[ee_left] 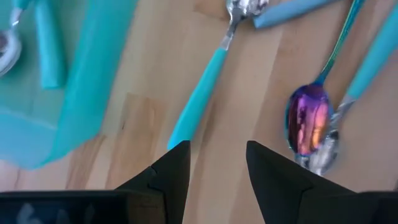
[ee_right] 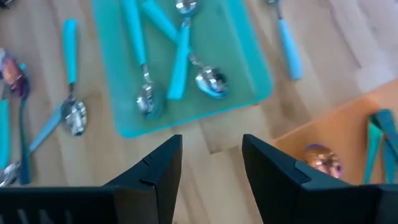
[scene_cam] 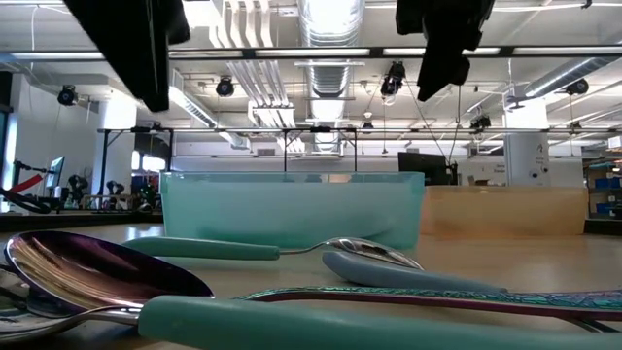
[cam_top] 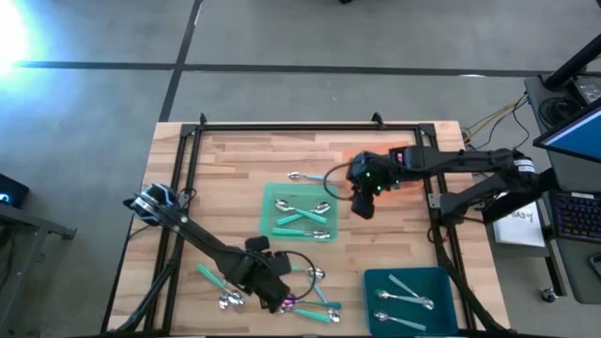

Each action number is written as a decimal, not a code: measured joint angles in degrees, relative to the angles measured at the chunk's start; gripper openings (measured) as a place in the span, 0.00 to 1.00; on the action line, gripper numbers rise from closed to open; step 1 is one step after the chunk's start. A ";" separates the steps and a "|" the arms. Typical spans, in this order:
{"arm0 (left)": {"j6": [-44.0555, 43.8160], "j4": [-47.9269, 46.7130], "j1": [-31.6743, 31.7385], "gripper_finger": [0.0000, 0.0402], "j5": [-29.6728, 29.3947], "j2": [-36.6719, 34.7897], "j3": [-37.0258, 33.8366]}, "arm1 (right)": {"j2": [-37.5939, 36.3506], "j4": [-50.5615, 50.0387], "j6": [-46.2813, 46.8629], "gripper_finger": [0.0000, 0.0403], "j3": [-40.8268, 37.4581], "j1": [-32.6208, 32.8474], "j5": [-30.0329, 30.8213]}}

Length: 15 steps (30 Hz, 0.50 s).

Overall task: Sort silverware by color (type)
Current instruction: Put the green spoon into the green bin

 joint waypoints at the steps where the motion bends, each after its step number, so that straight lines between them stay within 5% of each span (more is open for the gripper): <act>1: 1.41 0.30 0.00 0.35 -0.06 0.79 0.00 | 0.00 0.00 0.26 0.40 0.00 0.96 0.07; 15: 13.09 1.48 2.35 0.30 -0.06 8.97 -0.02 | 0.00 -0.05 3.22 0.38 -0.04 8.71 3.26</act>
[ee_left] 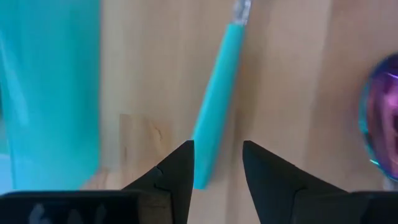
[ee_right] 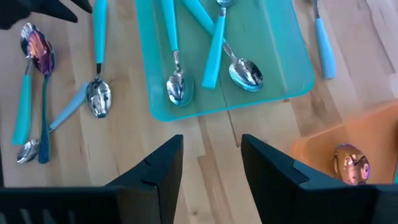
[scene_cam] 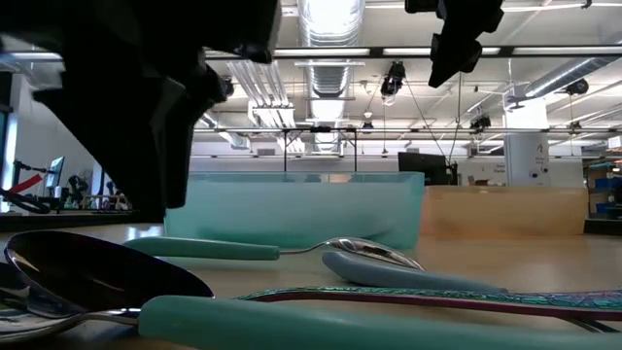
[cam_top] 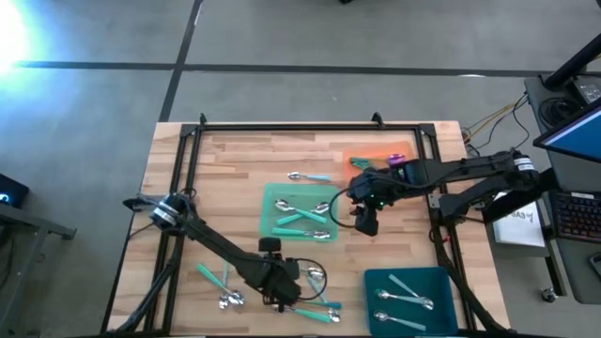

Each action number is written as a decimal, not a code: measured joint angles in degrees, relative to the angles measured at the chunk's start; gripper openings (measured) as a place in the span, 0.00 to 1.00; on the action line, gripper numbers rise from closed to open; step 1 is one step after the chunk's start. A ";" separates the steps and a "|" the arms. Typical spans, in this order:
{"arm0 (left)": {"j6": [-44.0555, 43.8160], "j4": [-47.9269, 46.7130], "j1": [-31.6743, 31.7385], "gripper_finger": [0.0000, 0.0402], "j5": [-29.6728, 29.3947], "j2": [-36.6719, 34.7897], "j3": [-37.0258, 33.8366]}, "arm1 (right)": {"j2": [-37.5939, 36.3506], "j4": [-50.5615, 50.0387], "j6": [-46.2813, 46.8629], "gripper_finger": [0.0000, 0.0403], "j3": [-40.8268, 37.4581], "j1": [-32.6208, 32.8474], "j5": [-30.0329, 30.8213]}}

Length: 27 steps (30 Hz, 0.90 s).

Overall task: Sort silverware by color (type)
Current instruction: Put the green spoon into the green bin

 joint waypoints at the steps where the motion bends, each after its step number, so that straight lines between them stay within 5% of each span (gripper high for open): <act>1: 0.55 0.10 0.32 0.30 0.00 0.16 0.00 | 0.00 0.00 -0.04 0.38 0.00 0.00 0.16; 12: 5.91 7.65 2.62 0.28 4.92 0.26 -2.65 | 0.00 0.02 -0.24 0.38 -0.24 0.00 1.39; 27: 10.19 9.14 4.64 0.28 3.28 0.15 -4.50 | 0.00 0.08 -0.07 0.38 -3.32 0.00 1.39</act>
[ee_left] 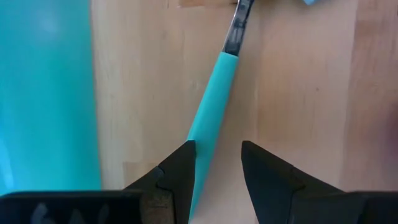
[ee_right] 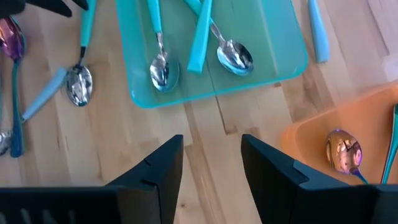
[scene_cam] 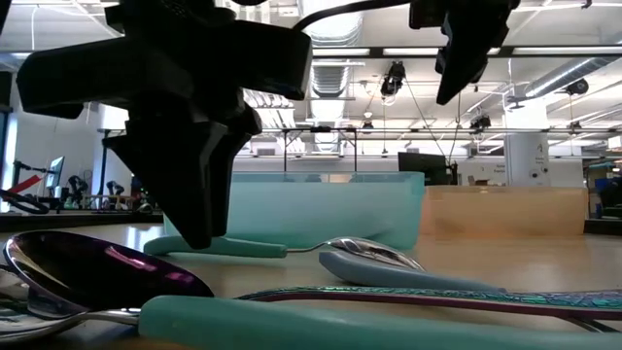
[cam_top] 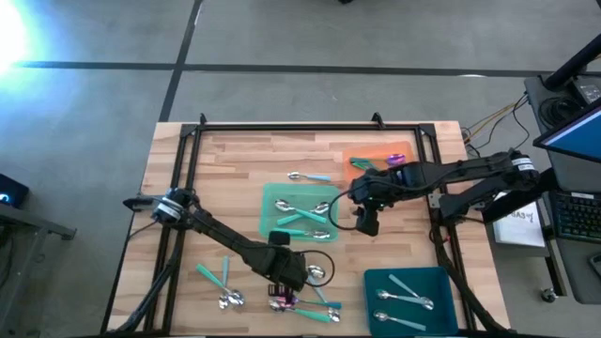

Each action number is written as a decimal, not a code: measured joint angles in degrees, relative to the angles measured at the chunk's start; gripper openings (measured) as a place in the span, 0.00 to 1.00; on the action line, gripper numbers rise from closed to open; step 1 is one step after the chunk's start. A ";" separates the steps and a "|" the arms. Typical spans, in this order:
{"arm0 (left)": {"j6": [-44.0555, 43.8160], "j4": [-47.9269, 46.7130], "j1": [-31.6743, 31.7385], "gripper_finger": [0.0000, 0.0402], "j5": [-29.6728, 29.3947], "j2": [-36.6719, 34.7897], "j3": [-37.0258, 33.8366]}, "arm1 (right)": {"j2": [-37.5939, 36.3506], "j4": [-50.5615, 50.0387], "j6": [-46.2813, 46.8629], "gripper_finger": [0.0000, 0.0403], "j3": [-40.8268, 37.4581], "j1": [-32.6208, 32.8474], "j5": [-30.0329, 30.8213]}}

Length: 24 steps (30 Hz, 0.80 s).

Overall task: Sort silverware by color (type)
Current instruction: Put the green spoon into the green bin

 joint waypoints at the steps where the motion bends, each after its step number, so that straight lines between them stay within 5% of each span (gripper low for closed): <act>1: 0.06 0.00 0.00 0.28 0.04 -0.04 0.00 | 0.00 -0.02 0.01 0.38 -0.33 0.00 0.00; 24: 7.13 -0.07 1.62 0.28 -0.93 0.70 1.57 | 0.00 0.96 0.03 0.38 -2.46 -0.02 -0.02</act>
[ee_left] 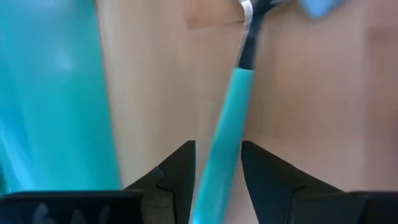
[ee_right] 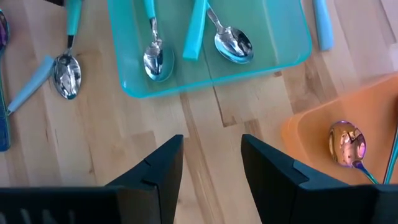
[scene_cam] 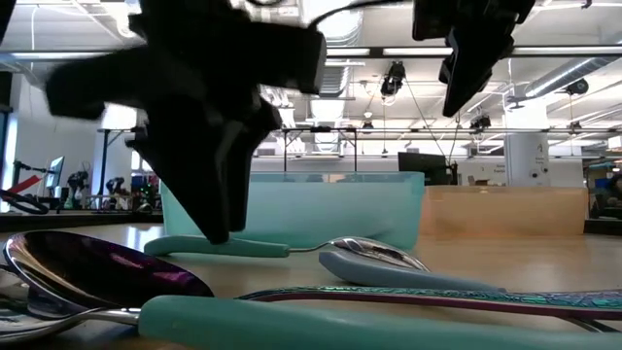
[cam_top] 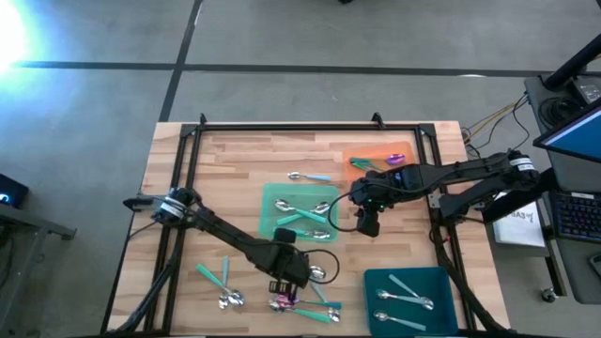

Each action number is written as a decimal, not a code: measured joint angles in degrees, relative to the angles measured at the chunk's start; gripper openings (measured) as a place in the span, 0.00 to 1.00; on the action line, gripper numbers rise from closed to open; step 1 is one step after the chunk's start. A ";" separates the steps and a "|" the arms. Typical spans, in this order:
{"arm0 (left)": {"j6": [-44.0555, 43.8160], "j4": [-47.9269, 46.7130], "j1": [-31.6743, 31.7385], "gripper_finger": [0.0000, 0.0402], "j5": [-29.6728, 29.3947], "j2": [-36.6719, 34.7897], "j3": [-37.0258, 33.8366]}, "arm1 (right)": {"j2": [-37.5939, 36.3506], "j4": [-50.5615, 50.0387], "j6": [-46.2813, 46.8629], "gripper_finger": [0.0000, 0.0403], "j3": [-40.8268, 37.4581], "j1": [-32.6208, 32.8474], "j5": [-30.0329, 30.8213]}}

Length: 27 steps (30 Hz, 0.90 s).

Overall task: Sort silverware by color (type)
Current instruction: Put the green spoon into the green bin

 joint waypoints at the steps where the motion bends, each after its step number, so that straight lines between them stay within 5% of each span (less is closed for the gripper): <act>1: -0.04 0.04 0.42 0.28 0.15 0.42 -0.02 | 0.00 0.14 0.00 0.38 0.00 0.00 0.00; 10: -1.36 0.15 1.90 0.27 3.88 2.57 0.17 | 0.00 0.09 0.00 0.38 0.00 0.00 -0.04; 16: -7.01 -0.80 1.90 0.10 5.55 1.84 0.11 | 0.00 0.07 0.00 0.38 0.00 0.00 -0.07; 27: -15.33 -6.10 0.44 0.10 5.40 -3.52 0.46 | 0.00 -0.37 0.00 0.38 0.00 0.00 -0.08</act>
